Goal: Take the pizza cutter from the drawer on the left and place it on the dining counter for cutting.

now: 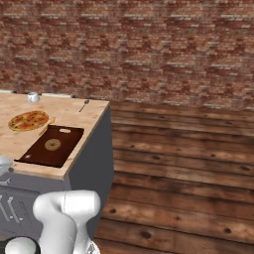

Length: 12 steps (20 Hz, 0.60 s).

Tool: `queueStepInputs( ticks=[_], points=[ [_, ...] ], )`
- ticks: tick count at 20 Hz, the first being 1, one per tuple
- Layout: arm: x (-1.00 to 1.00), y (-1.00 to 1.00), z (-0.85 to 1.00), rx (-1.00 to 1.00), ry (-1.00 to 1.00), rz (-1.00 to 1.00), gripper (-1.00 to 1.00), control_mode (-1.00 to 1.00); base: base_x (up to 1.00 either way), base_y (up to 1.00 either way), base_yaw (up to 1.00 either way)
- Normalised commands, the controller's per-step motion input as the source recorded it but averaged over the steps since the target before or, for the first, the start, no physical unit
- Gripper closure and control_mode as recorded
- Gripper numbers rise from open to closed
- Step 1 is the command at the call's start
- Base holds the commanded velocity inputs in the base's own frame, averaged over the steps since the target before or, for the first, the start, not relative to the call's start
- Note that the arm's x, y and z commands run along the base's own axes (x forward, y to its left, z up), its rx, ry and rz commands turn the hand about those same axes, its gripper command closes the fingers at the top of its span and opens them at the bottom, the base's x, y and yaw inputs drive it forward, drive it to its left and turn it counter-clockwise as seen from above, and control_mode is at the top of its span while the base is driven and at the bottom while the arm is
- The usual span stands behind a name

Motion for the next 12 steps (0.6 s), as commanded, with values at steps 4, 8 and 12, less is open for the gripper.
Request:
queueStepInputs(
  ticks=[4, 8, 12],
  points=[
    [0.00, 0.84, -0.32, -0.12, 0.00, 0.09, -1.00, -1.00, 0.00, 0.00, 0.00],
    [0.07, 0.69, -0.29, -0.12, -0.04, 0.04, -1.00, -1.00, 0.00, 0.00, 0.00],
    [0.15, 0.47, -0.25, -0.06, -0.09, 0.00, -1.00, -1.00, 0.00, 0.00, 0.00]
  ],
)
